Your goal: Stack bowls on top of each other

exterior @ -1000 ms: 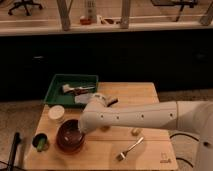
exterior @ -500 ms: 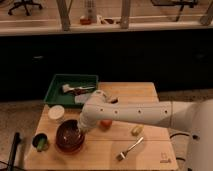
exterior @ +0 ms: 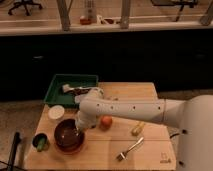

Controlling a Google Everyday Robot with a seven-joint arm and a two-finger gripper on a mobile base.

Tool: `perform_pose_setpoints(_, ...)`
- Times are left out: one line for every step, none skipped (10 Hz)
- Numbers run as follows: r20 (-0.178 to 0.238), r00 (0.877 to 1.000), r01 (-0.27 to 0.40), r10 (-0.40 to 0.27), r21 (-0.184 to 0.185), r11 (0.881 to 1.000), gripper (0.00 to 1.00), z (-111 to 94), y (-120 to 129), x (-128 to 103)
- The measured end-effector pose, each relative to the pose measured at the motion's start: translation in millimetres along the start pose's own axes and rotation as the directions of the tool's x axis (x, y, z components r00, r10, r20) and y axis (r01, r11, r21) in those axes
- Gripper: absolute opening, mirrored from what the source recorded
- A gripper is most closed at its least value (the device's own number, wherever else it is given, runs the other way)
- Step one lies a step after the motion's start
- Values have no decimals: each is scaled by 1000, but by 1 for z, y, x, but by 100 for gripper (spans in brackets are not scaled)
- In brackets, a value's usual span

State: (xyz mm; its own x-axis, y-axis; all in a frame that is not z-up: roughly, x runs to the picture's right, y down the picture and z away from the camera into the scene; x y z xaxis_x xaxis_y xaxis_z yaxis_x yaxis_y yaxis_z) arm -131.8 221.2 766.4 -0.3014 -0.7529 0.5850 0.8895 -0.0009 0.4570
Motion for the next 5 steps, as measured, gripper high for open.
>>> perform_pose_setpoints(7, 1000, 2, -2, 6, 1000, 21, 0, 0, 2)
perform_pose_setpoints(14, 1000, 6, -6, 9, 1000, 31, 1, -2, 3)
perform_pose_setpoints(19, 1000, 10, -10, 9, 1000, 39, 1, -3, 3)
perform_pose_setpoints(24, 1000, 14, -14, 6, 1000, 52, 1, -4, 4)
perform_pose_setpoints(28, 999, 16, -16, 3, 1000, 61, 2, -4, 5)
